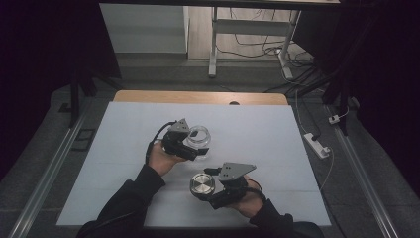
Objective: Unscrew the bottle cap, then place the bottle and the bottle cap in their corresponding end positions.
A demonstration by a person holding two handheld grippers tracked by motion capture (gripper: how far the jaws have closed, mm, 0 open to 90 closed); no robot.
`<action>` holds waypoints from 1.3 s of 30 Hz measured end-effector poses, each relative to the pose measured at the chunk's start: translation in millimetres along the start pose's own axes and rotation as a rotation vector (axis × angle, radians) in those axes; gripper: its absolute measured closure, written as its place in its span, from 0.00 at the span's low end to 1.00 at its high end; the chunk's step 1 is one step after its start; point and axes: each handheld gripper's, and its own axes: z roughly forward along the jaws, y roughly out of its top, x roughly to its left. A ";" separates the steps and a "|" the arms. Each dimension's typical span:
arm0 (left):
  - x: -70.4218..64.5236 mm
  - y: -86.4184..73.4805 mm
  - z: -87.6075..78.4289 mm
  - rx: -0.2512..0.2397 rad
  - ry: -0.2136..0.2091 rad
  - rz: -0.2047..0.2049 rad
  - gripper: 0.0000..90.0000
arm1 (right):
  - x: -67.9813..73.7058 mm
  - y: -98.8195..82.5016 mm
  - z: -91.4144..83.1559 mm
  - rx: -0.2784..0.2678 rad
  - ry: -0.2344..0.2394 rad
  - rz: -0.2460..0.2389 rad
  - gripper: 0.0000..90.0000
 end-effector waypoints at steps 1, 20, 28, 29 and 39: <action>0.0 -0.2 0.7 0.001 0.002 -0.001 0.17 | 0.1 -0.8 0.7 0.003 0.000 -0.002 0.22; 4.2 -11.1 20.3 0.026 0.031 -0.007 0.17 | -4.7 -19.5 25.1 0.063 -0.008 0.002 0.22; 7.5 -16.9 27.5 0.046 0.054 -0.016 0.17 | -7.2 -27.1 35.1 0.107 -0.007 -0.002 0.22; 8.0 -17.5 28.0 0.053 0.060 -0.015 0.17 | -7.6 -27.9 36.2 0.113 -0.006 0.000 0.22; 11.7 -24.2 34.6 0.081 0.076 -0.030 0.17 | -8.5 -33.5 45.9 0.178 -0.002 -0.001 0.21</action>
